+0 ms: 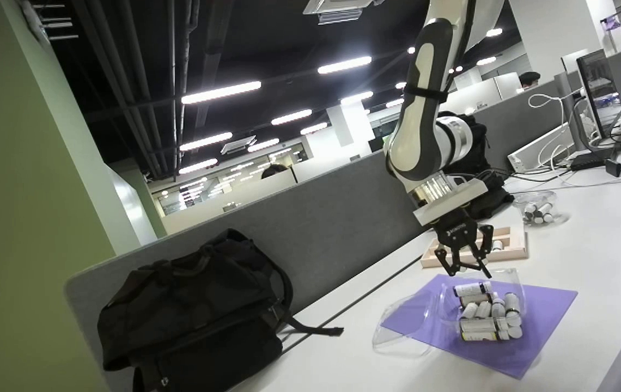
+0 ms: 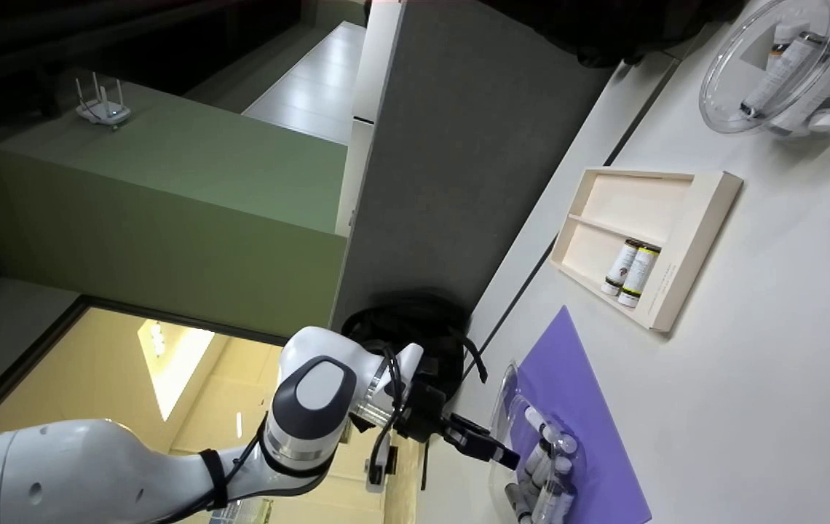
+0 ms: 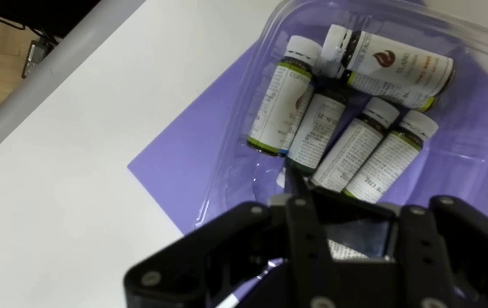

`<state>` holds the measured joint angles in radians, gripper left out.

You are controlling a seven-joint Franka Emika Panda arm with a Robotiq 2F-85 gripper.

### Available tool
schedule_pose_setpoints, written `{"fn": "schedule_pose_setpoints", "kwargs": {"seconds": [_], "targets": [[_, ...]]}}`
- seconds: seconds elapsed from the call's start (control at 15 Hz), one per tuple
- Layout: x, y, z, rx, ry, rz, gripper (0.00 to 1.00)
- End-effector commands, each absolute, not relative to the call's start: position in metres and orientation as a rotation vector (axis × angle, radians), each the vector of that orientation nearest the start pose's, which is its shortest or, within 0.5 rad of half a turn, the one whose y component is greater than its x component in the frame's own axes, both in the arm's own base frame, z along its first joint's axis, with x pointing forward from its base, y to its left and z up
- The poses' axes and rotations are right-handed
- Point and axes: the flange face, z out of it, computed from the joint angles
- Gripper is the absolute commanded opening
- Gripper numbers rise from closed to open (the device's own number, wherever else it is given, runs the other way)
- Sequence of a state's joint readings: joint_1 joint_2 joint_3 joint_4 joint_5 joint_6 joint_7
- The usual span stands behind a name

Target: Remove two bottles from the clear container and put them on the table

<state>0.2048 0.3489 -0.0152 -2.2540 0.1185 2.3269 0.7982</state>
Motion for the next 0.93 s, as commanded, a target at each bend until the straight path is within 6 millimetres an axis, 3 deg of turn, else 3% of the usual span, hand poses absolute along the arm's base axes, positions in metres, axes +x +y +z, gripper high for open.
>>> {"fn": "schedule_pose_setpoints", "kwargs": {"seconds": [0.0,0.6,0.87], "targets": [[0.493,0.093,0.183,-2.975,1.115,0.5,0.45],[0.481,0.094,0.136,-2.993,1.101,0.406,0.97],[0.48,0.096,0.126,-2.996,1.1,0.373,1.0]]}}
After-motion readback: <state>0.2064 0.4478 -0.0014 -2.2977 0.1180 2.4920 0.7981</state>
